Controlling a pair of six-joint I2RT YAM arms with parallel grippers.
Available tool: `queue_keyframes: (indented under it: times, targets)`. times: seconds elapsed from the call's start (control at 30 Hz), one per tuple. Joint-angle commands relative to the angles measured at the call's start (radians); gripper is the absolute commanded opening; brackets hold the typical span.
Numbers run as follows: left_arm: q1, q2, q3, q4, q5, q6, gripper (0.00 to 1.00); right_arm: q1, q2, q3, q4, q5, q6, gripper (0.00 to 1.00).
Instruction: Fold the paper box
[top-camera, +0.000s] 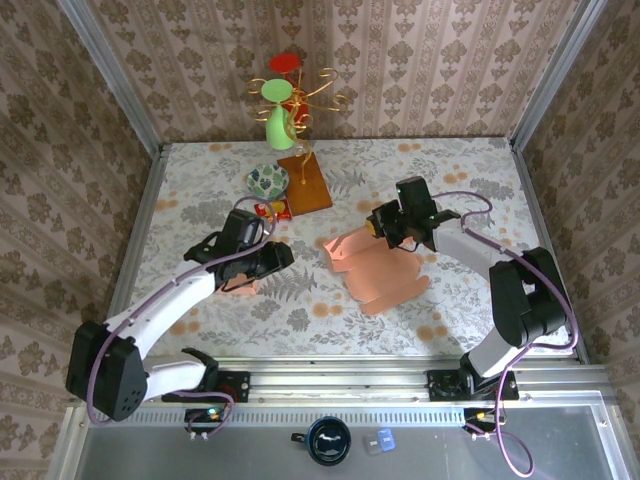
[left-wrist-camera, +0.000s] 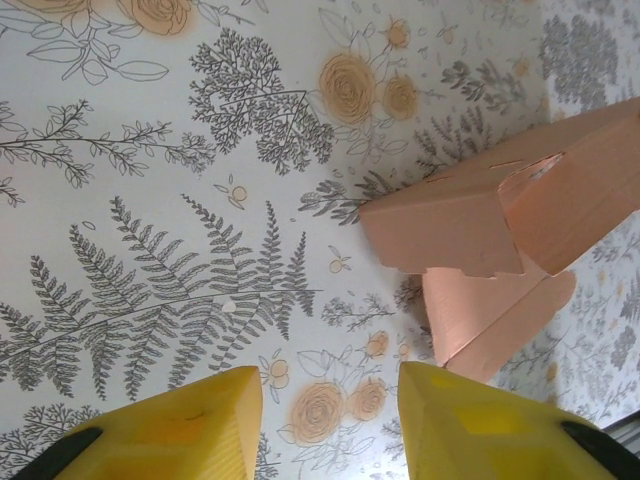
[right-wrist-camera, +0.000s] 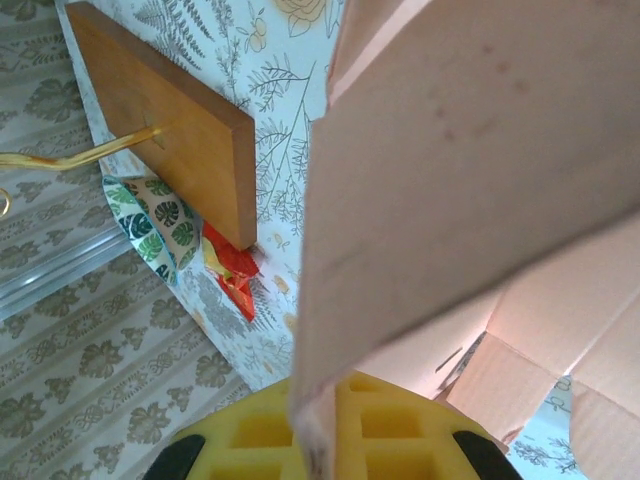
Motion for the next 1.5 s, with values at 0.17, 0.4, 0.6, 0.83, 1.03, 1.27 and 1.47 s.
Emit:
queue_keyframes:
  times: [0.17, 0.4, 0.6, 0.83, 1.03, 1.27, 1.47]
  targets:
    - [0.014, 0.043, -0.032, 0.069, 0.046, 0.114, 0.37, 0.006, -0.002, -0.065, 0.203, -0.061, -0.116, 0.00]
    - [0.019, 0.100, -0.074, 0.231, 0.093, 0.214, 0.37, 0.000, -0.015, -0.202, 0.387, -0.103, -0.160, 0.00]
    - [0.013, 0.206, -0.061, 0.342, 0.135, 0.295, 0.39, -0.007, -0.005, -0.287, 0.565, -0.122, -0.151, 0.00]
    - [-0.024, 0.269, -0.046, 0.418, 0.136, 0.342, 0.40, -0.008, -0.005, -0.310, 0.637, -0.125, -0.132, 0.00]
    - [-0.030, 0.247, -0.079, 0.429, 0.115, 0.351, 0.41, -0.007, 0.002, -0.306, 0.723, -0.124, -0.086, 0.00]
    - [-0.020, 0.208, -0.093, 0.409, 0.087, 0.405, 0.41, -0.010, 0.009, -0.290, 0.750, -0.143, -0.077, 0.00]
    - [-0.018, 0.224, -0.085, 0.406, 0.089, 0.455, 0.41, -0.027, 0.088, -0.346, 0.874, -0.181, -0.066, 0.00]
